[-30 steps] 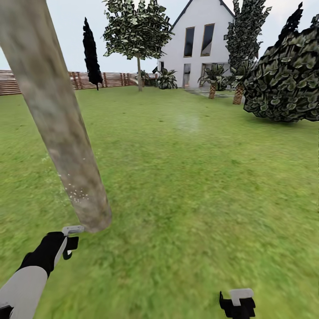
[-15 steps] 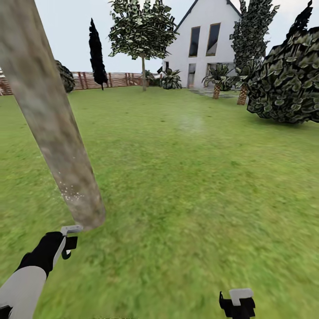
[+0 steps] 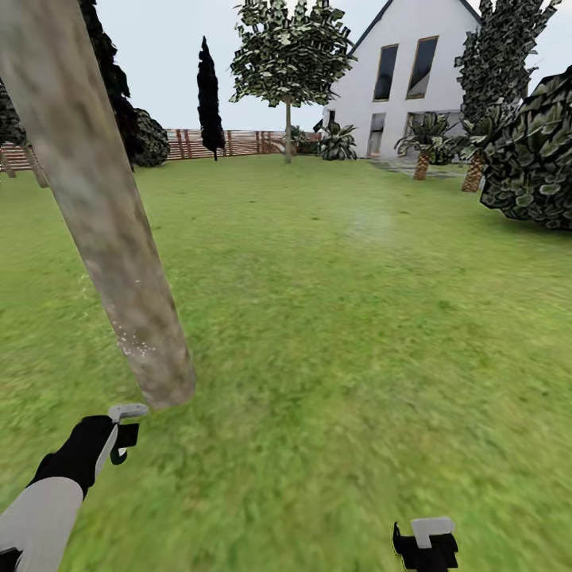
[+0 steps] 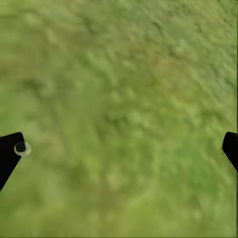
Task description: In the garden, pick up the pesticide atomizer on the floor and spray pesticide onto both trees until each tree trunk is fully covered.
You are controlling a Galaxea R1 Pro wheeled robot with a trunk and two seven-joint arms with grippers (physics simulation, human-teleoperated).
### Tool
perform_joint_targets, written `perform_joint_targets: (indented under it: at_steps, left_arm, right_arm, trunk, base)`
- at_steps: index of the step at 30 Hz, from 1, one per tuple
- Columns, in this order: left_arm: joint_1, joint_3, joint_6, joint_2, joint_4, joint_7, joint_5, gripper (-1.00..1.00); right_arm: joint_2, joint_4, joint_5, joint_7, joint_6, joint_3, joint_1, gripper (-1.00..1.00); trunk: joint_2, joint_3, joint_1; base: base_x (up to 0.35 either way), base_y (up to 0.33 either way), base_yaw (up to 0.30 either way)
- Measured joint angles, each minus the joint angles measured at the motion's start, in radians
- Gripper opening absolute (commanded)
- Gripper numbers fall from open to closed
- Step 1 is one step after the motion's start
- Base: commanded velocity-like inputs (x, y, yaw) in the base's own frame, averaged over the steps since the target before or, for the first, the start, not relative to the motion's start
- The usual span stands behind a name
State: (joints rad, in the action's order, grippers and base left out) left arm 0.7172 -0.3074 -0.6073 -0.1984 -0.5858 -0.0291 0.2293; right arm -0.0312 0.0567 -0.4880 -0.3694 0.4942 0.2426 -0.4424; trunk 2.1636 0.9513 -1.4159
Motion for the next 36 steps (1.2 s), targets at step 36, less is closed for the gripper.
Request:
perform_joint_targets:
  at_steps: [36]
  left_arm:
    - [0.172,0.082,-0.122,0.007,-0.135,-0.017,-0.101,-1.00]
  right_arm:
    - [-0.001,0.001,0.002,0.000,0.000,0.000,0.001,1.00]
  trunk:
    - [0.000,0.000,0.000]
  base:
    - [0.101,-0.159,0.158]
